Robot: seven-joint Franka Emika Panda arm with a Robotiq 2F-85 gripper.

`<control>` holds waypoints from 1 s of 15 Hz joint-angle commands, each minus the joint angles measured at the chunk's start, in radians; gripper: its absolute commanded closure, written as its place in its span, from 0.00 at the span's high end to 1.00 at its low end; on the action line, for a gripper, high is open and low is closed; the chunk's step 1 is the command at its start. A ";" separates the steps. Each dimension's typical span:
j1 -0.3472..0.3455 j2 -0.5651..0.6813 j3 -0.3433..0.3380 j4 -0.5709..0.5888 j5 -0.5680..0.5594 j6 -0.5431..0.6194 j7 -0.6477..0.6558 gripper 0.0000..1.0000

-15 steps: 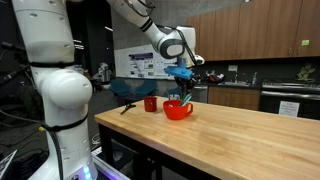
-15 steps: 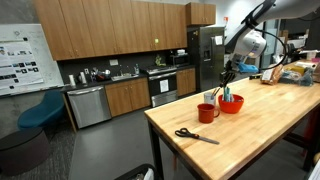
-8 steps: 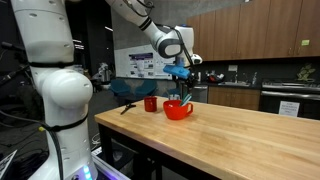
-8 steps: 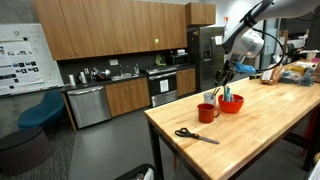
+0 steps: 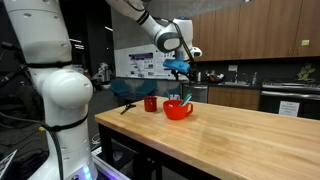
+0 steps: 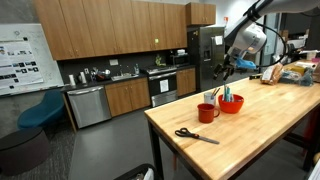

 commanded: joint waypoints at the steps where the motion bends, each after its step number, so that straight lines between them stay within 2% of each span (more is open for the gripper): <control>1: 0.022 -0.064 -0.005 -0.019 0.018 0.004 -0.007 1.00; 8: 0.063 -0.059 -0.008 -0.034 0.060 -0.031 0.019 1.00; 11: 0.068 -0.051 -0.002 -0.052 0.092 -0.053 0.052 1.00; 15: 0.060 -0.053 0.005 -0.070 0.073 -0.079 0.131 1.00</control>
